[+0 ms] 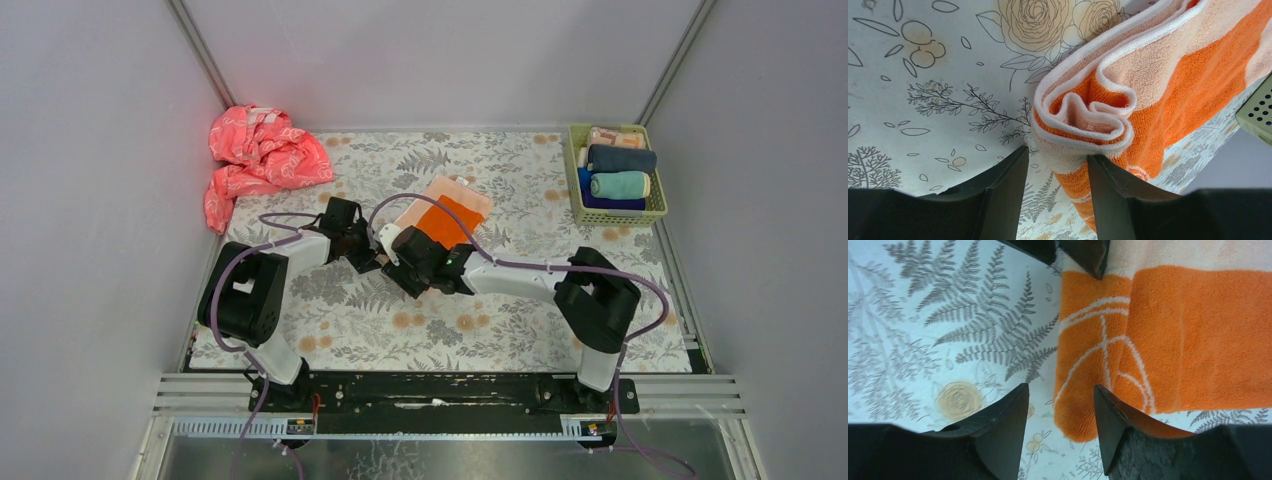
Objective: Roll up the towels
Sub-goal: Roll the towel at the center of the board.
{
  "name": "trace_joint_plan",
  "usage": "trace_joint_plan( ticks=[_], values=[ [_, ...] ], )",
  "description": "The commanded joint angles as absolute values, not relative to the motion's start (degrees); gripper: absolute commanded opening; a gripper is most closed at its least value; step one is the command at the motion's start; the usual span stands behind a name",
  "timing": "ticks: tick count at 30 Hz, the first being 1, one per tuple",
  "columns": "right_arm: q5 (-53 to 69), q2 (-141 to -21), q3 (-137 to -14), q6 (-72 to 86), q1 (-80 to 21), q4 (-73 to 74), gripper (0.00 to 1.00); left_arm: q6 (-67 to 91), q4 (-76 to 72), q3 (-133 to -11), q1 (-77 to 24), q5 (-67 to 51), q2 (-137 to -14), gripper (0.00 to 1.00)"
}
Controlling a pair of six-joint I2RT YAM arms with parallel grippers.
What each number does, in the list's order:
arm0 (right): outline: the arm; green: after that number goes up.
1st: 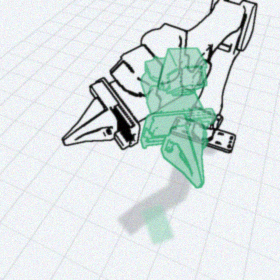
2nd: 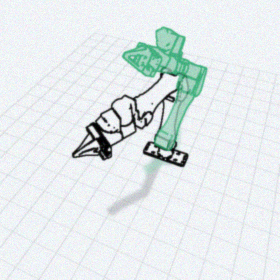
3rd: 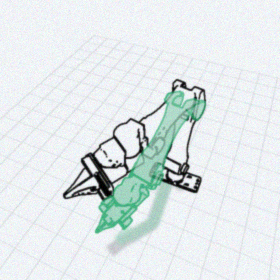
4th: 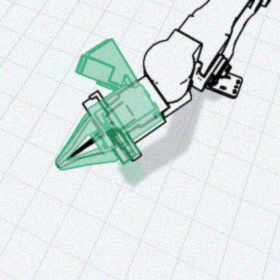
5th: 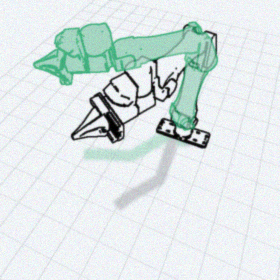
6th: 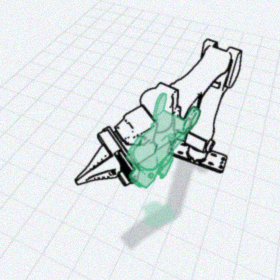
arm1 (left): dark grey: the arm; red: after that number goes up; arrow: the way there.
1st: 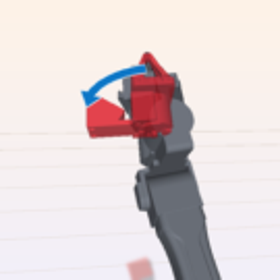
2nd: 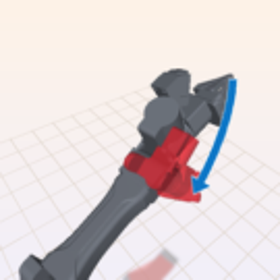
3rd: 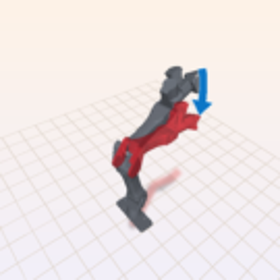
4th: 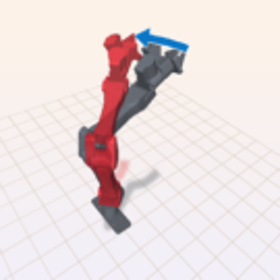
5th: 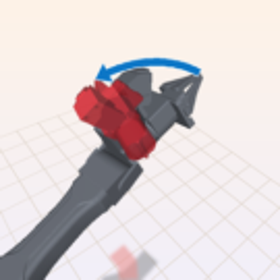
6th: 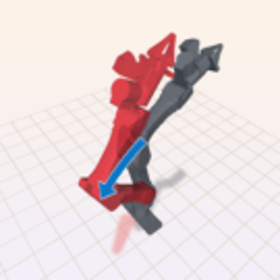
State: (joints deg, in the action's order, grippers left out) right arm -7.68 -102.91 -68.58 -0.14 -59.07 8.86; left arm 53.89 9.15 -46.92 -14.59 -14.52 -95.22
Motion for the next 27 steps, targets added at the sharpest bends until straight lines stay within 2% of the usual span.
trace_joint_plan(
  ticks=[1,17,19,22,27],
  values=[
    [-13.11,-106.4,-71.76,-3.85,-59.04,8.98,0.57,51.99,11.08,-47.2,-14.5,-10.55,-97.2,0.47],
    [-21.59,-118.19,-71.75,-5.69,-58.58,13.53,0.59,51.46,11.45,-47.99,-14.49,-11.03,-97.78,0.48],
    [-21.0,-119.3,-72.35,-5.03,-58.32,15.13,0.56,51.31,11.59,-48.15,-14.52,-11.06,-97.73,0.48],
    [-19.35,-120.64,-72.81,-3.93,-58.06,17.13,0.44,50.86,12.14,-48.55,-14.45,-10.86,-97.79,0.49],
    [-11.93,-120.82,-73.48,-2.39,-57.31,19.67,0.18,50.27,12.99,-49.42,-14.4,-10.98,-97.3,0.5]
  ],
)
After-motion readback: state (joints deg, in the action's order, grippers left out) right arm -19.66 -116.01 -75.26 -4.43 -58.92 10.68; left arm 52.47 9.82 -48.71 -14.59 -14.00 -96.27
